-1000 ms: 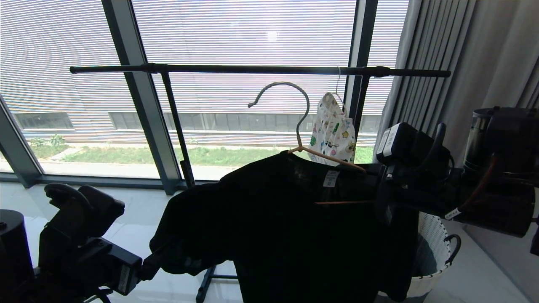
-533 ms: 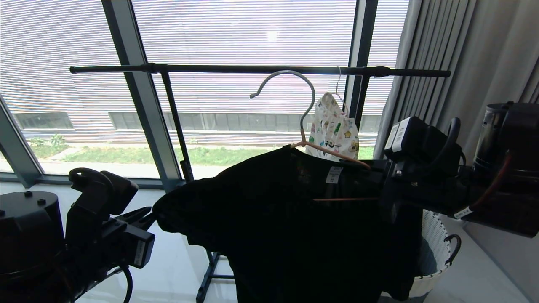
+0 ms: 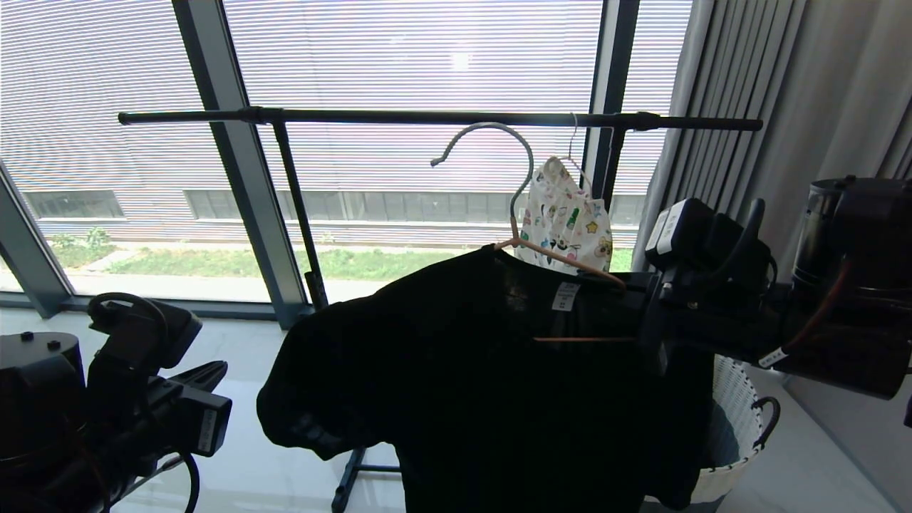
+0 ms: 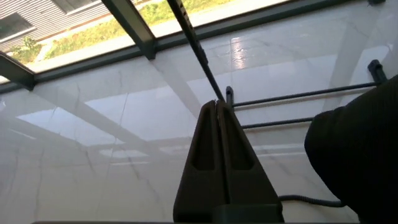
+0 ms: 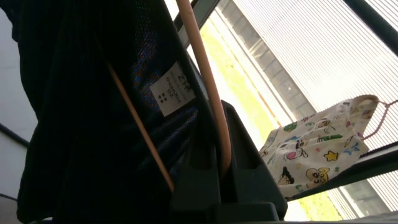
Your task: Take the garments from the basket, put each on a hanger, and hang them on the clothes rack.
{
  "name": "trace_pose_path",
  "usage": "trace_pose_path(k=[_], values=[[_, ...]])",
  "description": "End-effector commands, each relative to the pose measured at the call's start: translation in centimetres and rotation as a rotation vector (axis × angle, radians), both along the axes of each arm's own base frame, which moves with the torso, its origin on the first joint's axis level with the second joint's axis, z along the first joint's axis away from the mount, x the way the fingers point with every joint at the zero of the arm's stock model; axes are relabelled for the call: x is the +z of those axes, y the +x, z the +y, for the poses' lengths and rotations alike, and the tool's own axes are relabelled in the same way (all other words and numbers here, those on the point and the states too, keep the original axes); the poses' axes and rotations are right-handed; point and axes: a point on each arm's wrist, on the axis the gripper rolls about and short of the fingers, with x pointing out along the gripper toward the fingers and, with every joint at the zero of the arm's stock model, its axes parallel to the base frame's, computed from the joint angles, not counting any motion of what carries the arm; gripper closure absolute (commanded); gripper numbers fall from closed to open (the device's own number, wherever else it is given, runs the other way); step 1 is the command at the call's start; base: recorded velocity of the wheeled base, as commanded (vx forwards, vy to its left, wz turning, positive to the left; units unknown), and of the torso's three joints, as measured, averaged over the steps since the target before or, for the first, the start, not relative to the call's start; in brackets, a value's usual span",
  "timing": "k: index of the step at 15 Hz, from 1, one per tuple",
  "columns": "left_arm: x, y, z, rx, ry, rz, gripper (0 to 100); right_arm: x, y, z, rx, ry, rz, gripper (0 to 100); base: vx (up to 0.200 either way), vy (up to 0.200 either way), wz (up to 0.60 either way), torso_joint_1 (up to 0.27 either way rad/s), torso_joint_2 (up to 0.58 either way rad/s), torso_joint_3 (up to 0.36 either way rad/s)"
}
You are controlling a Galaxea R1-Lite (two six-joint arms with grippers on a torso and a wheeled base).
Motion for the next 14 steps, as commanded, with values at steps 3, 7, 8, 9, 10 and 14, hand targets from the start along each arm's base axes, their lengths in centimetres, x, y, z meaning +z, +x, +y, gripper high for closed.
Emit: trace_pose_path(k=[3,7,8,9,10,14], values=[[-0.5,-1.8,0.0,-0.029,-0.001,-0.005,100,-0.5,1.0,-0.5,-0.039,0.003,0.028,100,0.000,0.000,0.00,0.000,0.00,0.000],[-0.3,-2.9,-0.5,-0.094,-0.018,-0.049,0,-0.4,1.2,-0.7,-0.049,0.016,0.022,100,0.000,0.000,0.00,0.000,0.00,0.000],[0.0,-3.0,-1.1,-0.169,-0.040,-0.059,0,-0.3,1.1,-0.6,-0.041,0.020,0.017,100,0.000,0.000,0.00,0.000,0.00,0.000],[0.4,-2.8,-1.6,-0.243,-0.064,-0.070,0,-0.2,0.9,-0.5,-0.033,0.023,0.014,100,0.000,0.000,0.00,0.000,0.00,0.000],[0.6,-2.3,-1.9,-0.286,-0.073,-0.065,0,0.0,0.6,-0.4,-0.024,0.028,0.008,100,0.000,0.000,0.00,0.000,0.00,0.000],[0.7,-0.5,-2.5,-0.292,-0.080,-0.051,0,1.1,-0.5,-0.4,0.003,0.053,-0.021,100,0.000,0.000,0.00,0.000,0.00,0.000]])
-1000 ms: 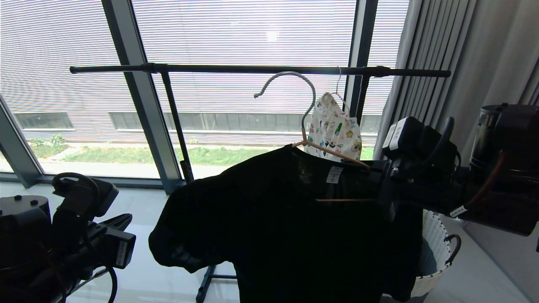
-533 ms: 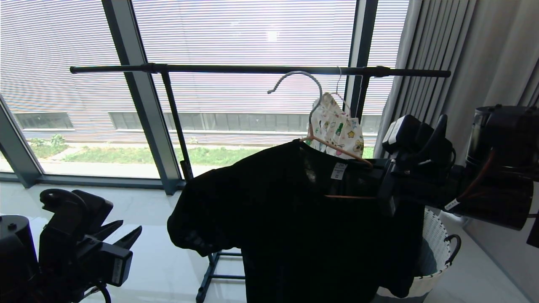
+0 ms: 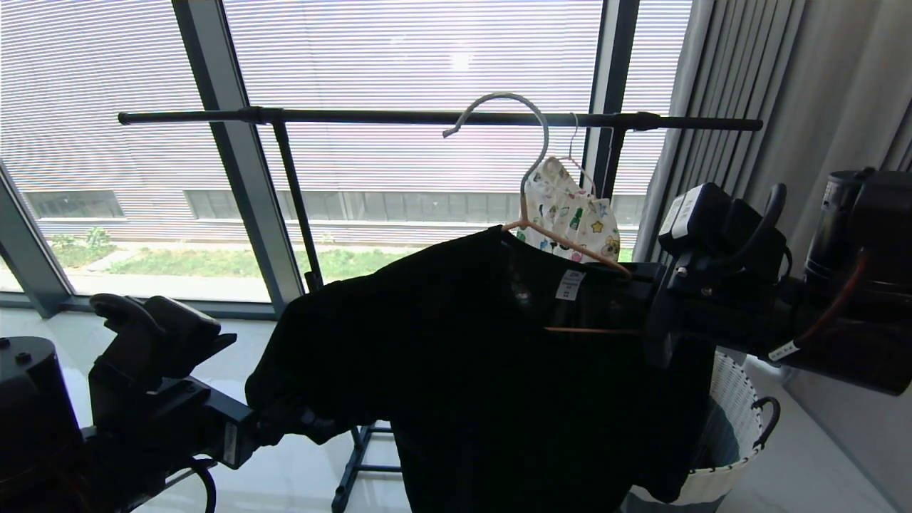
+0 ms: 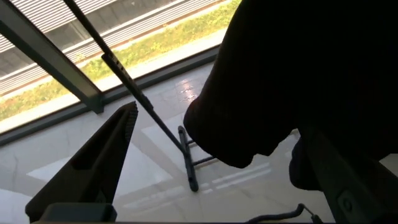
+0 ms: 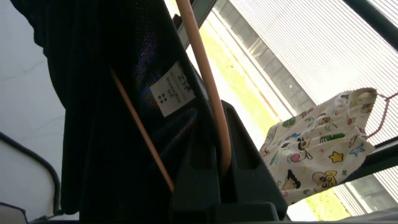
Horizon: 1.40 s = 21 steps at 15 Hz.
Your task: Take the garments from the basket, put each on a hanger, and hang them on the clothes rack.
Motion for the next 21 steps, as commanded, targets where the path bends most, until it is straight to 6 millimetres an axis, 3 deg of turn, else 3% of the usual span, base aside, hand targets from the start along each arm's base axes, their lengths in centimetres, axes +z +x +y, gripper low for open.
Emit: trace_pose_path(k=[1,7,8,12,18,21], values=[[-0.4,0.8,-0.3,0.002,0.008,0.029,0,0.6,-0.5,-0.2,0.008,0.014,-0.016,100,0.000,0.000,0.00,0.000,0.00,0.000],[0.8,2.1,-0.3,0.034,-0.048,0.002,0,1.2,-1.4,0.0,0.035,0.030,-0.036,100,0.000,0.000,0.00,0.000,0.00,0.000],[0.8,2.1,-0.3,0.034,-0.048,0.002,100,1.2,-1.5,-0.1,0.035,0.030,-0.036,100,0.000,0.000,0.00,0.000,0.00,0.000],[0.5,2.7,-0.3,0.050,-0.047,0.003,100,1.2,-1.4,-0.1,0.034,0.028,-0.033,100,0.000,0.000,0.00,0.000,0.00,0.000],[0.4,3.2,3.1,0.229,-0.046,0.002,100,1.1,-0.7,-0.5,0.000,0.027,-0.029,100,0.000,0.000,0.00,0.000,0.00,0.000],[-0.4,2.9,3.6,0.257,-0.032,0.030,100,1.0,-0.5,-0.6,-0.008,0.026,-0.028,100,0.000,0.000,0.00,0.000,0.00,0.000]])
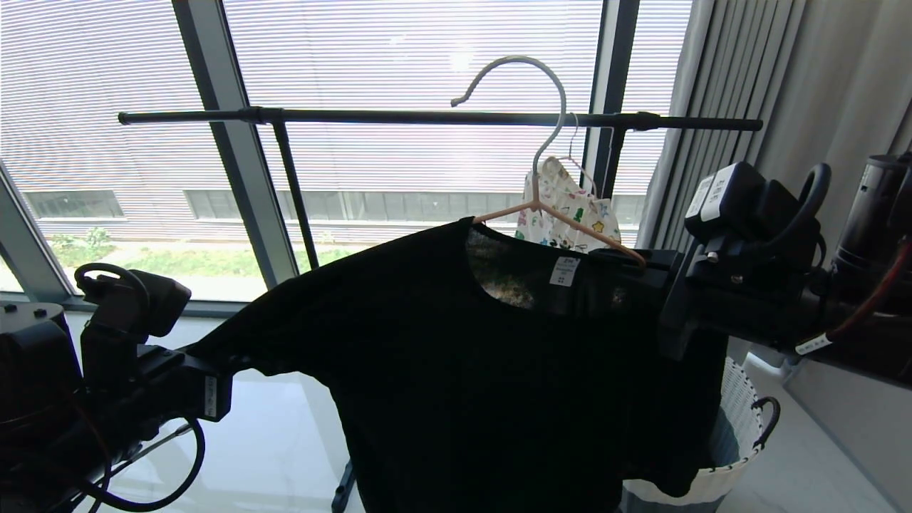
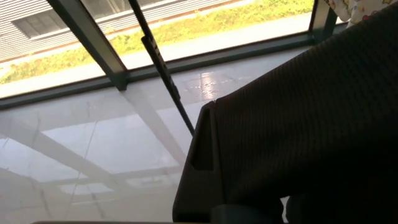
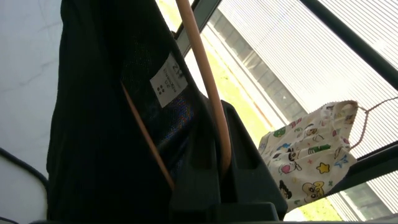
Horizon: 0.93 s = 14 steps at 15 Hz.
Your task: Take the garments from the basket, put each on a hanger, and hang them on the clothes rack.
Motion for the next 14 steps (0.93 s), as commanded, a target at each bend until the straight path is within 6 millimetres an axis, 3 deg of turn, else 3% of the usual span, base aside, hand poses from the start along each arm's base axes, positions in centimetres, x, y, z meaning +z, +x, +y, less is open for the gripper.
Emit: trace_pose_path(k=[1,3,4,9,14], values=[[-0.3,-0.2,0.1,0.006,0.007,0.013,100,-0.1,0.2,0.1,-0.002,-0.003,0.003,100,0.000,0.000,0.00,0.000,0.00,0.000],[-0.3,-0.3,0.1,0.001,0.011,0.009,100,-0.2,0.2,0.1,-0.002,-0.005,0.006,100,0.000,0.000,0.00,0.000,0.00,0.000],[0.0,-0.5,0.0,-0.007,0.009,-0.006,0,-0.3,0.2,0.2,-0.001,-0.007,0.008,100,0.000,0.000,0.00,0.000,0.00,0.000],[0.9,-1.3,0.5,0.076,0.008,-0.061,0,-1.2,0.6,0.5,-0.045,0.024,0.125,100,0.000,0.000,0.00,0.000,0.00,0.000],[1.0,-1.4,1.5,0.330,0.077,-0.068,0,-5.8,2.9,1.8,-0.413,-0.006,0.516,100,0.000,0.000,0.00,0.000,0.00,0.000]])
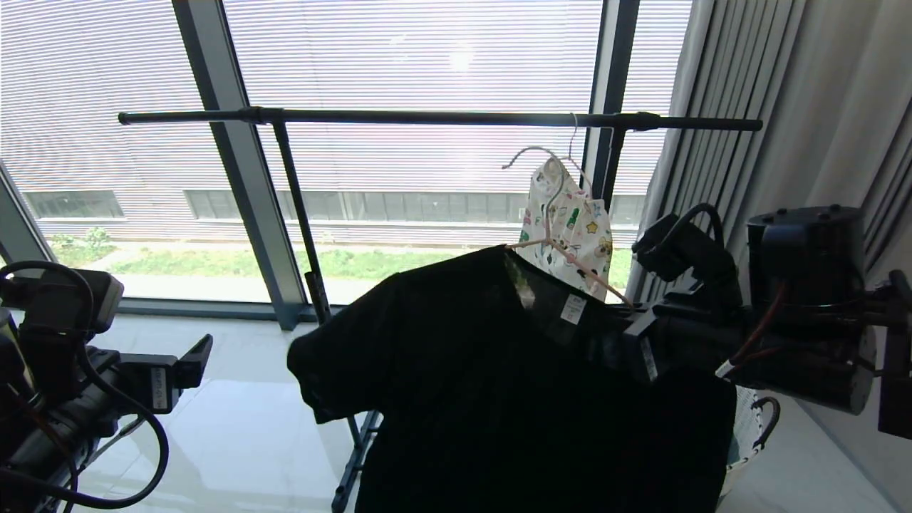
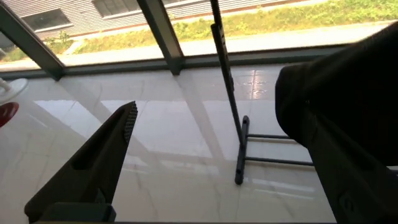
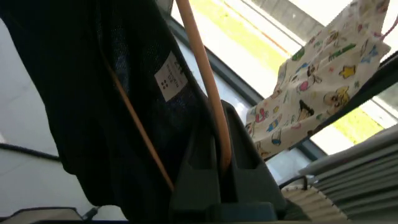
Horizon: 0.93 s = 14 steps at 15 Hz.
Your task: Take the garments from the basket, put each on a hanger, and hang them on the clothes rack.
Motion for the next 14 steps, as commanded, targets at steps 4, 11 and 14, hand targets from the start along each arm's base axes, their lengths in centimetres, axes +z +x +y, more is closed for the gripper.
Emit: trace_pose_path(k=[4,11,14], values=[[0.0,-0.1,0.1,0.024,0.012,0.001,0,-2.1,4.2,3.4,-0.287,0.005,0.270,100,0.000,0.000,0.00,0.000,0.00,0.000],[-0.2,-0.3,0.1,0.025,0.082,0.029,0,1.8,9.5,6.1,-0.465,0.148,0.206,100,0.000,0.000,0.00,0.000,0.00,0.000],[-0.2,-0.3,0.0,0.023,0.081,0.028,0,2.9,10.2,6.3,-0.499,0.172,0.162,100,0.133,0.000,0.00,0.002,0.00,0.003]])
